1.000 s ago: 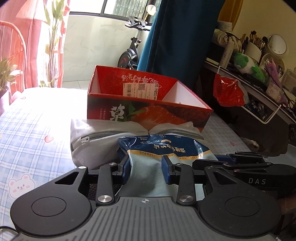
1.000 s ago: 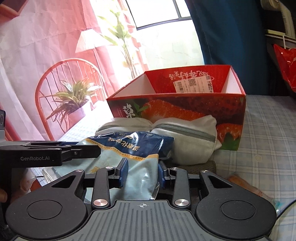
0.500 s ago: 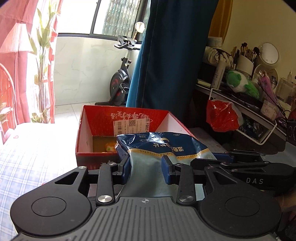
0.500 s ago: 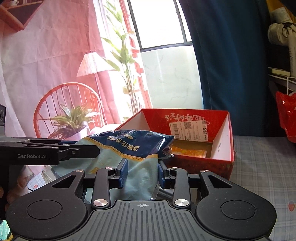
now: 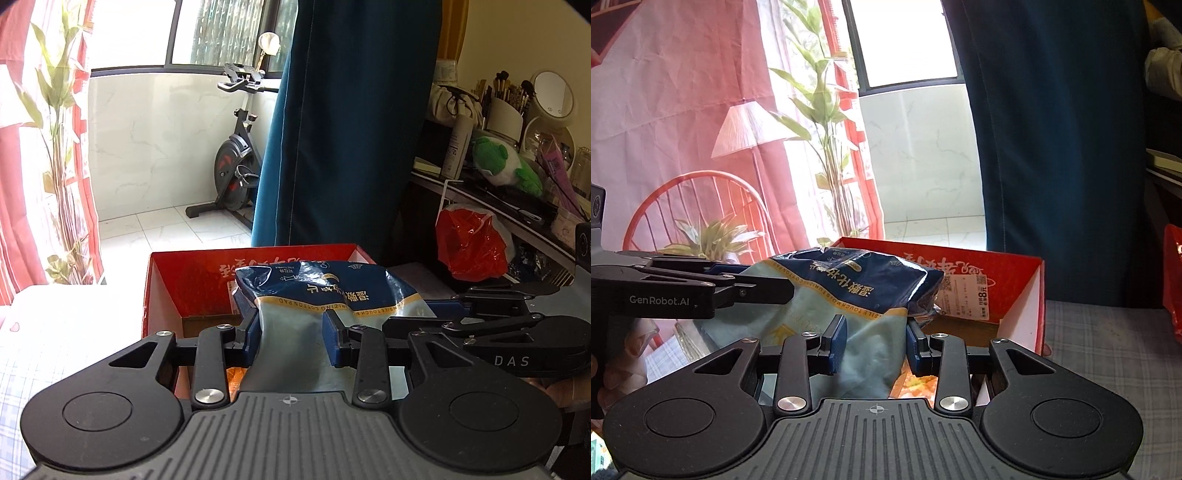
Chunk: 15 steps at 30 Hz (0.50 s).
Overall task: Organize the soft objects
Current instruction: 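Carry the blue bag over the red box with both tools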
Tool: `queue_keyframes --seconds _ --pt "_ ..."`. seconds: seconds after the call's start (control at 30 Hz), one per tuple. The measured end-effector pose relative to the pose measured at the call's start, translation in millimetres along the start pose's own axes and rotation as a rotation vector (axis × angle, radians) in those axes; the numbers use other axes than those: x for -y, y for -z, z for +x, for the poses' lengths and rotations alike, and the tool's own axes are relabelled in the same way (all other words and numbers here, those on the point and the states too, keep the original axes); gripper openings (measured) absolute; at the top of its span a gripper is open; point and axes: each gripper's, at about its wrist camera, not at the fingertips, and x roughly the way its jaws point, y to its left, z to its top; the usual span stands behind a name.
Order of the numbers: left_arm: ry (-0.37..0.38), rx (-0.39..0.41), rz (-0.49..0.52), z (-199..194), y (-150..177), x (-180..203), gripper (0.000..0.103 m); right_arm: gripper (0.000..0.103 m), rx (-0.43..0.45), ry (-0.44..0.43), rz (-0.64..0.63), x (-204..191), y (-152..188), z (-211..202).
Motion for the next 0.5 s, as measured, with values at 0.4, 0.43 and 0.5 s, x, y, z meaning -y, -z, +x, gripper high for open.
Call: queue_keyframes --seconds 0.4,0.43,0.5 --pt "0.051 -0.136 -0.067 79 -17 -34 0.038 0.032 -0.091 0.038 -0.030 40 -24 65" --pt "0.053 -0.154 -0.085 85 -18 -37 0.038 0.032 -0.099 0.040 -0.025 43 -25 71" --pt "0.036 -0.176 -0.079 94 -20 -37 0.038 0.032 -0.115 0.048 -0.018 47 -27 82"
